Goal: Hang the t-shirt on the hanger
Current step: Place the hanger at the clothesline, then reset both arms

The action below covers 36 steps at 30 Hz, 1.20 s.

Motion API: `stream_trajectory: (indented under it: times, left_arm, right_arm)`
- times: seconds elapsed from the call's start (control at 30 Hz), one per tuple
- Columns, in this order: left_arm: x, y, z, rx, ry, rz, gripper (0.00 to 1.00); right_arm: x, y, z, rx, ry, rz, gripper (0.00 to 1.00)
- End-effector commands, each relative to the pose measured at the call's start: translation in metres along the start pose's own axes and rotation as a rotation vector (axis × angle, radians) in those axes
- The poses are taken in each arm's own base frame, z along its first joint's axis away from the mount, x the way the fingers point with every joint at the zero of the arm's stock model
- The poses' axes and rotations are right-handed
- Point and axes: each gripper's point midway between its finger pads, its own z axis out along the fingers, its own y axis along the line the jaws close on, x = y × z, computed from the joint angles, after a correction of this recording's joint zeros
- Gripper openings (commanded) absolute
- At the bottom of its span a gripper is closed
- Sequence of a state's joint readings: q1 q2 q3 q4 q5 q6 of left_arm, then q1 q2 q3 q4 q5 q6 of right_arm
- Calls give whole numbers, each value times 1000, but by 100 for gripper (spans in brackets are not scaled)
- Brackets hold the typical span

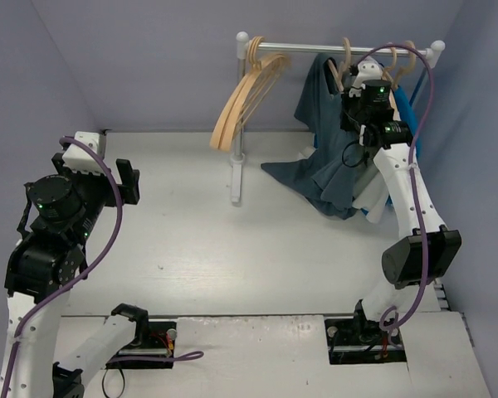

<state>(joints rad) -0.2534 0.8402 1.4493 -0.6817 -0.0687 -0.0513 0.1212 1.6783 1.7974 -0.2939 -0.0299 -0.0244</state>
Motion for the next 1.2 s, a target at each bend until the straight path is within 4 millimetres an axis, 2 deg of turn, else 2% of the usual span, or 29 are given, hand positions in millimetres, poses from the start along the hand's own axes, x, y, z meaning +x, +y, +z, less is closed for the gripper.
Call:
stream_trajectory:
  times: [0.0, 0.03, 0.13, 0.17, 0.2, 0.23, 0.33, 0.37, 0.43, 0.57, 0.67, 0.8, 0.87, 0.9, 0.97, 1.03, 1.17]
  left_arm:
    - [-1, -5, 1, 17, -15, -51, 76]
    - [0, -5, 2, 13, -12, -52, 76]
    - [-3, -3, 1, 2, -16, -52, 76]
    - [-4, -2, 1, -2, -17, -51, 76]
    - [-7, -1, 0, -7, -21, -51, 76]
    - [-9, 0, 0, -11, -24, -52, 76]
    - [-12, 3, -2, -27, -31, -53, 76]
    - [-10, 4, -3, -35, -28, -50, 76]
    - [-9, 5, -3, -35, -27, -47, 77]
    - [8, 6, -4, -45, 7, -30, 77]
    - [18, 10, -11, -56, 10, -13, 77]
    - [39, 12, -13, -62, 41, 30, 77]
    - [45, 15, -15, -70, 45, 48, 77]
    - [45, 16, -17, -72, 40, 53, 77]
    - [51, 18, -18, -85, 46, 59, 77]
    - [56, 21, -17, -91, 59, 89, 77]
    - [54, 28, -20, -124, 58, 130, 77]
  right_arm:
    - [-38, -6, -40, 26, -159, 36, 25]
    - [-41, -7, -46, 26, -171, 35, 32]
    - [-66, -9, -86, 26, -258, 21, 78]
    - [-69, -10, -93, 27, -272, 18, 82]
    - [-81, -12, -118, 28, -323, 16, 97]
    - [-86, -16, -134, 47, -352, 17, 100]
    - [-95, -27, -185, 89, -439, 29, 100]
    - [-84, -32, -196, 117, -439, 33, 100]
    - [-83, -34, -218, 129, -474, 43, 100]
    - [-36, -43, -244, 195, -466, 99, 100]
    - [-15, -39, -279, 147, -524, 54, 100]
    - [26, -50, -302, 189, -558, 104, 100]
    - [36, -56, -315, 217, -588, 132, 100]
    - [39, -56, -312, 220, -577, 130, 100]
    - [43, -65, -319, 267, -581, 149, 100]
    - [47, -67, -319, 281, -564, 146, 100]
    - [56, -70, -318, 300, -534, 149, 100]
